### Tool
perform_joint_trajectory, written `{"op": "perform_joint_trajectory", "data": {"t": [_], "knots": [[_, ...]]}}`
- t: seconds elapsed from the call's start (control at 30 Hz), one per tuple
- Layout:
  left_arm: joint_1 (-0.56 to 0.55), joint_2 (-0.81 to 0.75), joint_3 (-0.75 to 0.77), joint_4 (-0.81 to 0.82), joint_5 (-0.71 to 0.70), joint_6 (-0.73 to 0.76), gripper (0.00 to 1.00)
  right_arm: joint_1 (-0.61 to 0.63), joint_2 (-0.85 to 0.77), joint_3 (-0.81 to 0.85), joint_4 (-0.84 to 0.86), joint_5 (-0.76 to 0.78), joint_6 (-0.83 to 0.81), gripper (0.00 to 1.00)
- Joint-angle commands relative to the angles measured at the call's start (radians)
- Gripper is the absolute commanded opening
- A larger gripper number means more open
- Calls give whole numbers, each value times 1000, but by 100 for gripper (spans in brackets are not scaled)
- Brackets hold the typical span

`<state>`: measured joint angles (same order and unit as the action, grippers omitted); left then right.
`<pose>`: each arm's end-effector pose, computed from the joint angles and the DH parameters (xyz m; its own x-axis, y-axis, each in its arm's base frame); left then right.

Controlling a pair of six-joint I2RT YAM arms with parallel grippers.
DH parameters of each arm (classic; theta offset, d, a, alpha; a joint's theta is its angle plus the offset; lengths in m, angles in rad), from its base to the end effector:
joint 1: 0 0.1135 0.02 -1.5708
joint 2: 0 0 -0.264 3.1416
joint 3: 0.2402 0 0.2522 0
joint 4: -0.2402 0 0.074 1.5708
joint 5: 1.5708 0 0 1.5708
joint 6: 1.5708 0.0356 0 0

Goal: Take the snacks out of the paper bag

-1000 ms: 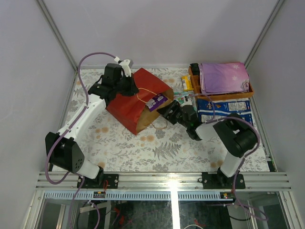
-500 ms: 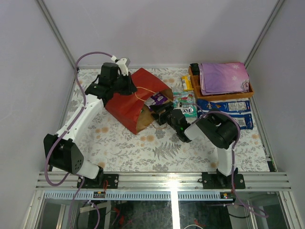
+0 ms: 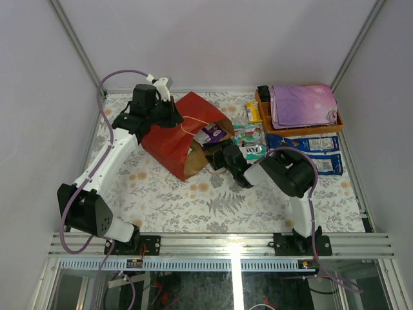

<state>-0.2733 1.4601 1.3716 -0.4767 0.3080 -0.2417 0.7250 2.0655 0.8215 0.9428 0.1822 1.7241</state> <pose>0.3161 -0.0998 0.3562 -0.6213 -0.0627 -0.7811 0.3657 0.8584 -0.3598 0.2924 0.2504 0.1008 -0.4826 0.8709 0.0927 0.2993 0.0645 0.9520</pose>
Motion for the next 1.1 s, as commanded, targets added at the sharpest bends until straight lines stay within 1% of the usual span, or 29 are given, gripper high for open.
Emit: {"op": "perform_joint_trajectory", "data": {"t": [0.0,0.27,0.37,0.47,0.57,0.67,0.73,0.77,0.83,0.93,1.0,1.07], "knots": [[27,-45,-13,67,-2,-13,0,12,3,71,-100,75,9,71],[39,-49,-14,70,18,-18,0,18,16,141,-234,166,18,71],[42,-52,-15,72,24,-22,0,22,39,171,-252,189,32,71],[46,-51,-14,72,29,-24,0,24,65,203,-264,208,42,69],[49,-53,-16,73,32,-25,0,24,81,234,-267,224,44,63],[53,-53,-16,75,38,-27,0,24,75,245,-247,234,6,52],[57,-54,-20,78,41,-30,0,26,56,234,-219,240,-29,42],[57,-54,-19,79,43,-31,0,27,48,223,-177,239,-52,35],[61,-55,-20,80,43,-33,0,28,39,204,-119,226,-88,26],[68,-61,-24,82,41,-34,0,28,30,198,-89,194,-122,10],[74,-67,-26,84,34,-36,0,29,26,201,-76,169,-145,1],[80,-75,-29,83,24,-35,0,32,21,206,-77,148,-161,0]]}}
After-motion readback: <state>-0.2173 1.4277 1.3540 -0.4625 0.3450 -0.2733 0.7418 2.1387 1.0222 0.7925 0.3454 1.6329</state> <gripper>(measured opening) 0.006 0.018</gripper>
